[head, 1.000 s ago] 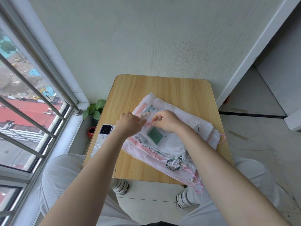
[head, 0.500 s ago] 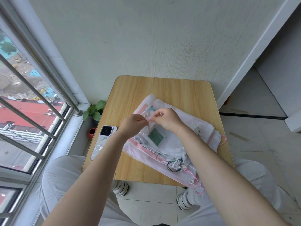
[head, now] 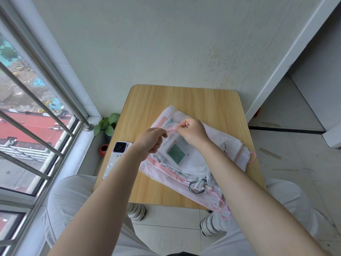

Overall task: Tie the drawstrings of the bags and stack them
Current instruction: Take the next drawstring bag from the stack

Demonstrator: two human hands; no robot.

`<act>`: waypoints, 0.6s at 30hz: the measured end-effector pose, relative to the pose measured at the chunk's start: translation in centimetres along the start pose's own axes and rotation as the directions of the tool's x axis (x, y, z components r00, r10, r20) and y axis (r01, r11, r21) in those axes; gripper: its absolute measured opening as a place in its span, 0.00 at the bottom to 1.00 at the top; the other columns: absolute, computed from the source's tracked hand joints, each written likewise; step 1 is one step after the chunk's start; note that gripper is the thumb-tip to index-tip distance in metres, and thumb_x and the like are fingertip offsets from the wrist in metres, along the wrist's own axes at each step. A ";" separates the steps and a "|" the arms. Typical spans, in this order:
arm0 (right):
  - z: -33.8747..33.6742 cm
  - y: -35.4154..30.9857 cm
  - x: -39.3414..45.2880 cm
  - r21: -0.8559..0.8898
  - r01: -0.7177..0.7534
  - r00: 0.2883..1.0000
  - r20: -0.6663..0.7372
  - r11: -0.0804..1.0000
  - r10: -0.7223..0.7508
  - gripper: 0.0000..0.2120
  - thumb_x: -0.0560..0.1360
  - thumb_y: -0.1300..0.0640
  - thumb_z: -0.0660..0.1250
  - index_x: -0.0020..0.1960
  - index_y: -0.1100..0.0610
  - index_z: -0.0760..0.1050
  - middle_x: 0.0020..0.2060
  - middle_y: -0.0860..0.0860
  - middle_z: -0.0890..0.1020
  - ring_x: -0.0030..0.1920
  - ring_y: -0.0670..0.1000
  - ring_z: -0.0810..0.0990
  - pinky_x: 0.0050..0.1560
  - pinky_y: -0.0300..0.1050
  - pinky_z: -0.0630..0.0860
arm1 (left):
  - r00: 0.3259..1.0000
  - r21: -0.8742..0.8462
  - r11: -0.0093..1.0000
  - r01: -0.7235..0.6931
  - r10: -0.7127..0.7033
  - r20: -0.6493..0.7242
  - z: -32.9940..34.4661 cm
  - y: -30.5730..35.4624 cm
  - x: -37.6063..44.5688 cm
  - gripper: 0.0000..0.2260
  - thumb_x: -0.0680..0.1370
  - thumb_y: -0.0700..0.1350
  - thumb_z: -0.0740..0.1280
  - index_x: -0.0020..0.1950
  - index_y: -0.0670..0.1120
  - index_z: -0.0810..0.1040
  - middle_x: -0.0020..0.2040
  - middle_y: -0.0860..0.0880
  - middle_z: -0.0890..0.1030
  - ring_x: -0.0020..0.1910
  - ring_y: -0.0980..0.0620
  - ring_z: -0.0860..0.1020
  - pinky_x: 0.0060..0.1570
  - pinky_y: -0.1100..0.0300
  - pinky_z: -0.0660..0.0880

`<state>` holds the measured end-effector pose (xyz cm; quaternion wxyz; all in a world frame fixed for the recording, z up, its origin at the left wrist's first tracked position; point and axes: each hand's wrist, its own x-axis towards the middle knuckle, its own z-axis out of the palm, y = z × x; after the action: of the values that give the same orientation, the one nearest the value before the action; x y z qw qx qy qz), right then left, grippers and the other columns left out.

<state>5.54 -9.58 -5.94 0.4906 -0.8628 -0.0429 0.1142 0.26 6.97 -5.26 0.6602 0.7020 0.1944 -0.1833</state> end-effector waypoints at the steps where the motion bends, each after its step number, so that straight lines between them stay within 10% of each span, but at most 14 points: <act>1: 0.0 0.1 0.0 -0.013 0.000 1.000 0.002 1.000 0.000 0.05 0.75 0.57 0.69 0.43 0.58 0.76 0.33 0.46 0.73 0.37 0.47 0.72 0.35 0.37 0.67 | 1.000 -0.036 0.999 -0.022 0.022 -0.006 -0.1 0.1 0.0 0.09 0.80 0.42 0.60 0.41 0.44 0.73 0.27 0.51 0.62 0.26 0.53 0.57 0.27 0.60 0.53; 7: 0.9 0.4 -0.4 -0.011 -0.019 0.997 0.079 1.000 0.020 0.26 0.69 0.43 0.75 0.46 0.67 0.77 0.37 0.50 0.76 0.40 0.49 0.74 0.43 0.44 0.71 | 0.985 -0.253 0.953 -0.169 0.170 -0.018 0.2 -0.2 -0.4 0.06 0.80 0.42 0.65 0.48 0.42 0.81 0.39 0.49 0.77 0.33 0.55 0.73 0.34 0.62 0.68; 11: 0.9 0.1 -0.8 -0.071 0.000 0.992 0.126 0.998 0.009 0.16 0.73 0.45 0.72 0.41 0.58 0.78 0.38 0.49 0.80 0.42 0.50 0.79 0.44 0.45 0.74 | 0.977 -0.226 0.953 -0.200 0.212 0.029 0.9 -0.7 0.0 0.09 0.80 0.42 0.66 0.55 0.39 0.81 0.47 0.45 0.79 0.33 0.55 0.74 0.34 0.63 0.69; 18: -0.5 -0.5 -1.2 -0.205 0.008 0.951 0.305 0.979 0.056 0.14 0.77 0.52 0.66 0.36 0.57 0.73 0.34 0.48 0.76 0.38 0.47 0.73 0.41 0.43 0.70 | 0.948 0.241 0.939 -0.244 0.283 -0.147 1.3 -1.2 0.6 0.07 0.79 0.40 0.66 0.49 0.45 0.84 0.36 0.48 0.81 0.26 0.57 0.71 0.29 0.66 0.69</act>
<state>4.53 -9.92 -5.09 0.3853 -0.8805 -0.1198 0.2488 0.11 5.76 -6.66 0.5769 0.8040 0.1354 -0.0495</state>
